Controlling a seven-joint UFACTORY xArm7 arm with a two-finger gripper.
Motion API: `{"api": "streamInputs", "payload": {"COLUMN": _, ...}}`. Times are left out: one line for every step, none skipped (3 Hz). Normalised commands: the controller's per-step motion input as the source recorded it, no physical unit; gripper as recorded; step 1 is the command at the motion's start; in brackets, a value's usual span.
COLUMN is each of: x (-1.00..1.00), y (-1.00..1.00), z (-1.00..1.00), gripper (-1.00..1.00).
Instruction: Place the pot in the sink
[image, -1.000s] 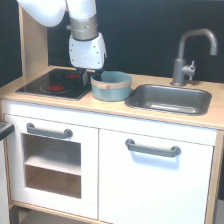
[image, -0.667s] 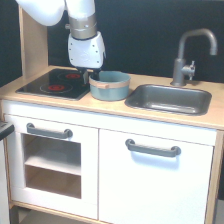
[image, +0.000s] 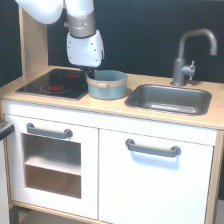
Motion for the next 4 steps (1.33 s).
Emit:
{"api": "streamInputs", "payload": {"x": 0.56, "y": -0.51, "z": 0.94, "gripper": -1.00}}
{"api": "streamInputs", "payload": {"x": 0.78, "y": -0.28, "z": 0.95, "gripper": -1.00}}
{"api": "streamInputs", "payload": {"x": 0.90, "y": -0.04, "z": 0.90, "gripper": -1.00}}
{"api": "streamInputs", "payload": {"x": 0.95, "y": 0.42, "z": 0.00, "gripper": -0.98}}
